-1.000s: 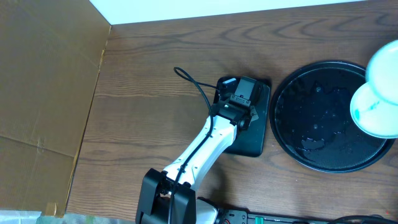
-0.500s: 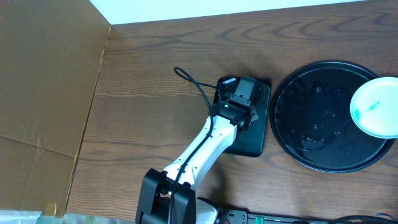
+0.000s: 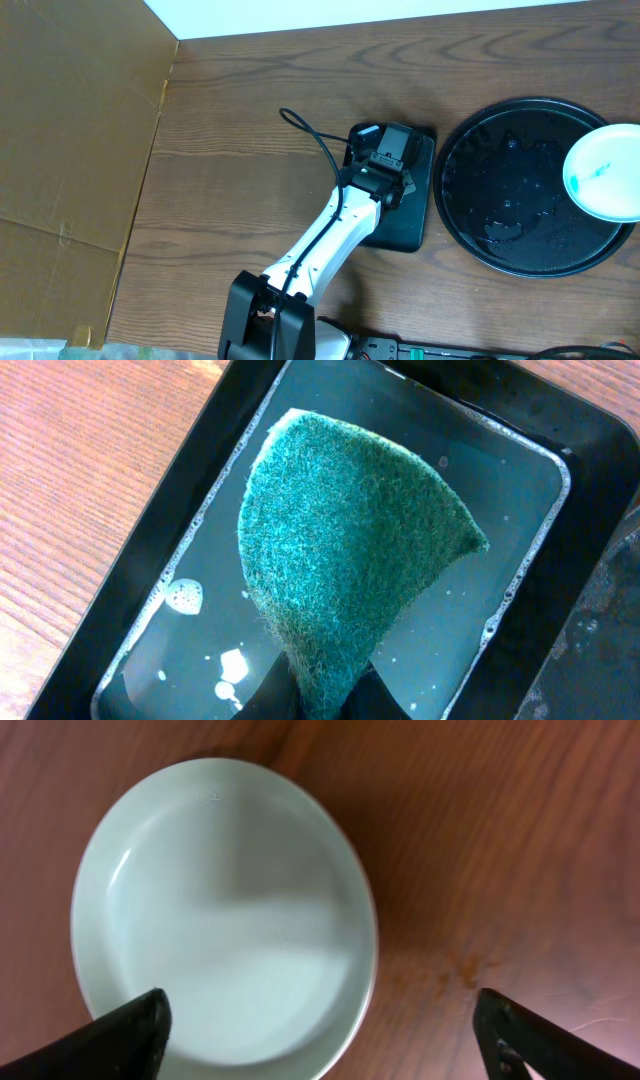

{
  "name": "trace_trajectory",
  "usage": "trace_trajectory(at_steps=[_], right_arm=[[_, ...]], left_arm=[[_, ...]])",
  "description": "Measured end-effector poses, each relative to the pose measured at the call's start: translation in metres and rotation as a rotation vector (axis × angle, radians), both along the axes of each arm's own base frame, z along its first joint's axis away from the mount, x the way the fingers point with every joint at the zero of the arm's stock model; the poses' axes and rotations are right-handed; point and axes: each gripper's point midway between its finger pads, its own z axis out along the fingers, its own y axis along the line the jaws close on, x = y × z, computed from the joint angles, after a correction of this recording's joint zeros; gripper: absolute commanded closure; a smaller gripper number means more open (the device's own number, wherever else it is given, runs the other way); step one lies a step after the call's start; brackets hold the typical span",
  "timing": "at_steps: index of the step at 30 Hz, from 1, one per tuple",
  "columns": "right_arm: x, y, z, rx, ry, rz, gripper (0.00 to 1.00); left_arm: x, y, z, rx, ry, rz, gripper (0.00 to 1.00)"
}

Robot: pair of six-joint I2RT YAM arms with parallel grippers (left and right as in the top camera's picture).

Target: Clean dirty plates on tray and stack at the side

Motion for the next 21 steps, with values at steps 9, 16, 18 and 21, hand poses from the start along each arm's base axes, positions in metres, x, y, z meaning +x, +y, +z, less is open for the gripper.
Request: trace_trajectory(at_steps=[9, 16, 18, 21], right_arm=[[0.027, 0.06, 0.003, 0.126, -0.071, 0.235, 0.01], [0.042, 0.137, -0.001, 0.133, -0.035, 0.548, 0.01], [0.041, 0.156, -0.003, 0.1, -0.01, 0.665, 0.08], [0.037, 0.168, -0.008, 0.042, 0.038, 0.766, 0.23]], left_arm=[[0.0, 0.0, 0.0, -0.007, -0.003, 0.014, 0.92], [0.0, 0.0, 0.0, -0.017, -0.007, 0.033, 0.92], [0.0, 0.0, 0.0, -0.017, -0.007, 0.034, 0.92], [0.0, 0.0, 0.0, -0.017, -0.007, 0.034, 0.92]])
